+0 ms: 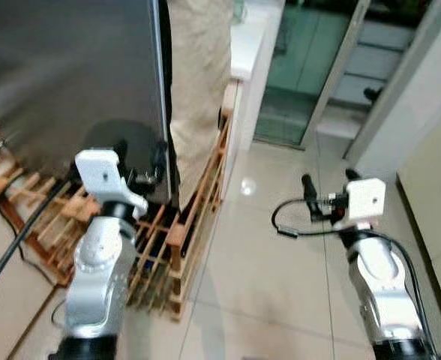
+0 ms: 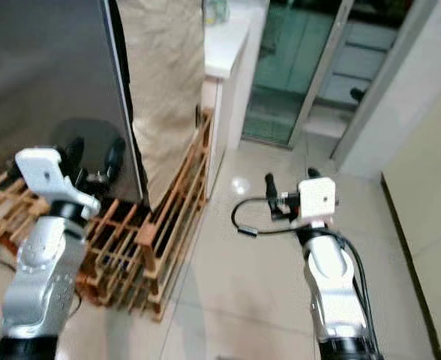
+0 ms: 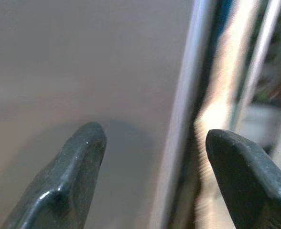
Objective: Restocking fridge
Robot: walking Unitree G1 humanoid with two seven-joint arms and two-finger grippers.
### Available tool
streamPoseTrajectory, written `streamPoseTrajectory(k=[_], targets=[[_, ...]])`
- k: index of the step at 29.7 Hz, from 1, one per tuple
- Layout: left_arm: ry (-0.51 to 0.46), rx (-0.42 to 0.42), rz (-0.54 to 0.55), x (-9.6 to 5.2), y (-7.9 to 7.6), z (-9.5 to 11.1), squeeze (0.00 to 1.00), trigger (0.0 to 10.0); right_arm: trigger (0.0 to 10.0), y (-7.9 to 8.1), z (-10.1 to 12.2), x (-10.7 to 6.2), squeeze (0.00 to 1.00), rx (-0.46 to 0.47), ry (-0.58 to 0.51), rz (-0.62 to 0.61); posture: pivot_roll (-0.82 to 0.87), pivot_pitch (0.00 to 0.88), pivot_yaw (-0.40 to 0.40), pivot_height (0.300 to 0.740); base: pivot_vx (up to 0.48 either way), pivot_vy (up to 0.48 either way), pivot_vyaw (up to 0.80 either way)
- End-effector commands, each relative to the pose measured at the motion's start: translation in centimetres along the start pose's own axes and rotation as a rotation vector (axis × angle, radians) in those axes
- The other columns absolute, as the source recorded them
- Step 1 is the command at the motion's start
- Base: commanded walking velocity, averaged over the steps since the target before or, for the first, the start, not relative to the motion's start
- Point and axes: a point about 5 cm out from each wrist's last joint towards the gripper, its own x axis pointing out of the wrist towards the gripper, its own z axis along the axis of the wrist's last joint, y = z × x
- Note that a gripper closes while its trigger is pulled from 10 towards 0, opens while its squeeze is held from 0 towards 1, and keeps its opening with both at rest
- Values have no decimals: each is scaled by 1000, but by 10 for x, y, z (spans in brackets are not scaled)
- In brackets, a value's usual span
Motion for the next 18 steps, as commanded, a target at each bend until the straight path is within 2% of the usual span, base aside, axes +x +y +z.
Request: streamPoseTrajectory(k=[1, 4, 7, 10, 13, 18], targets=[[45, 22, 14, 5, 2, -6, 0, 10000, 10000, -2, -8, -3, 243, 28, 47, -5, -68, 0, -113, 740, 0, 0, 0], [76, 49, 19, 12, 6, -9, 0, 10000, 10000, 4, -9, -5, 243, 13, 45, 20, -82, 0, -88, 740, 0, 0, 0], [104, 55, -8, 16, 3, -15, 0, 10000, 10000, 8, -10, -11, 243, 34, 38, -17, -105, 0, -42, 740, 0, 0, 0], [98, 32, -45, 28, -9, -12, 0, 10000, 10000, 12, -11, -15, 243, 45, 33, -37, -130, 0, -1, 740, 0, 0, 0], [92, 4, -73, 37, -15, -8, 0, 10000, 10000, 15, -12, -18, 243, 43, 29, -51, -155, 0, 35, 740, 0, 0, 0], [66, -28, -172, 44, -25, 6, 0, 10000, 10000, 17, -16, -24, 243, 50, 37, -74, -171, 0, 64, 740, 0, 0, 0]])
